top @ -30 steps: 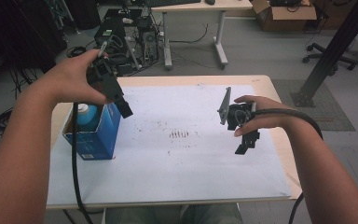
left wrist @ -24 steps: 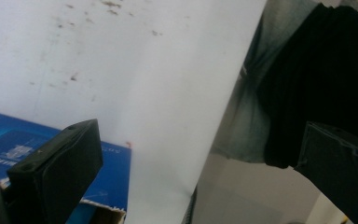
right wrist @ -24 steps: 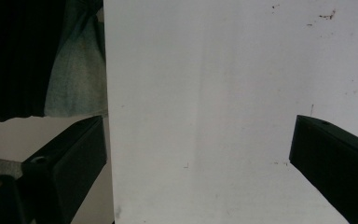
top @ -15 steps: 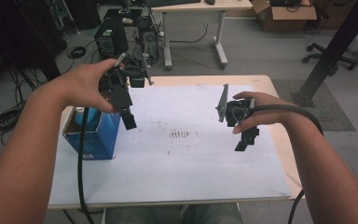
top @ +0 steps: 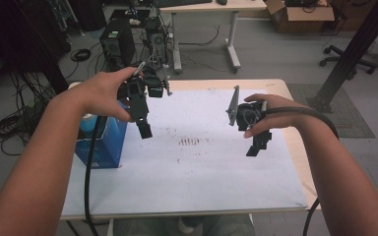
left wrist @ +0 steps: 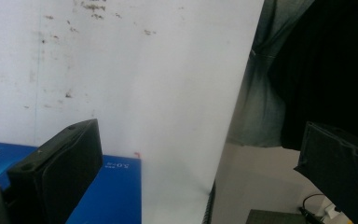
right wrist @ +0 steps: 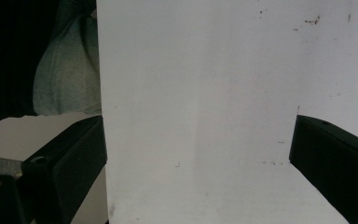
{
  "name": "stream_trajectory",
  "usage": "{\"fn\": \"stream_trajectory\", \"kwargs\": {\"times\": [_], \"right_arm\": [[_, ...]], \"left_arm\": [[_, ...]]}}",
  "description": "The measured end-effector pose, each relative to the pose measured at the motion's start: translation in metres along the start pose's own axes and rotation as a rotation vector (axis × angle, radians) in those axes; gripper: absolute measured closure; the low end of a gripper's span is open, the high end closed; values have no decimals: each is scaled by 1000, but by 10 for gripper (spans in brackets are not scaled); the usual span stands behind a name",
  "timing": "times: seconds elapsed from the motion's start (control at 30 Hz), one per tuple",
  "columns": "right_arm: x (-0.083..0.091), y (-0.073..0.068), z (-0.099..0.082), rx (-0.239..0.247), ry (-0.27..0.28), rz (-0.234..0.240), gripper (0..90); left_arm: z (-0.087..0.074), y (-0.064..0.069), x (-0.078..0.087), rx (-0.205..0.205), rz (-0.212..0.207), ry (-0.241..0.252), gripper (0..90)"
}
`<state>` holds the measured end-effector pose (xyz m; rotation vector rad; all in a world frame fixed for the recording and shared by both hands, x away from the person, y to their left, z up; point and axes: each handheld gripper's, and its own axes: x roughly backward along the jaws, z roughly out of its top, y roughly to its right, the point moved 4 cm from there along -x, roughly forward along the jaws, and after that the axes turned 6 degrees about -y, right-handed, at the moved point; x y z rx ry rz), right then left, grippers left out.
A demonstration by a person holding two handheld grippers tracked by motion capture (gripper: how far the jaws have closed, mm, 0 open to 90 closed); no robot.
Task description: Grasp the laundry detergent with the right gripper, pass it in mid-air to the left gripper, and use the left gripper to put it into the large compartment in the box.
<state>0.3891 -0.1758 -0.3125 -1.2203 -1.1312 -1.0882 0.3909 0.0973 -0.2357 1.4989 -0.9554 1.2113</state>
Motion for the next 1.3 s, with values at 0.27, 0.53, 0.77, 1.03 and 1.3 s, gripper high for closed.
{"fn": "stream_trajectory", "kwargs": {"times": [0.27,0.53,0.77,1.03,1.3], "right_arm": [[-1,2,-4,-6,6,2,40],[-5,1,-4,-6,14,6,43],[-4,0,-5,-4,15,3,41],[-5,-1,-7,-13,14,9,41],[-5,-3,-8,-14,17,8,43]], "left_arm": [[3,-5,-2,7,0,6,2],[5,-5,-3,11,2,6,2],[5,-4,-2,9,6,12,2],[4,-5,-3,6,3,17,2],[5,-5,-2,7,2,22,2]]}}
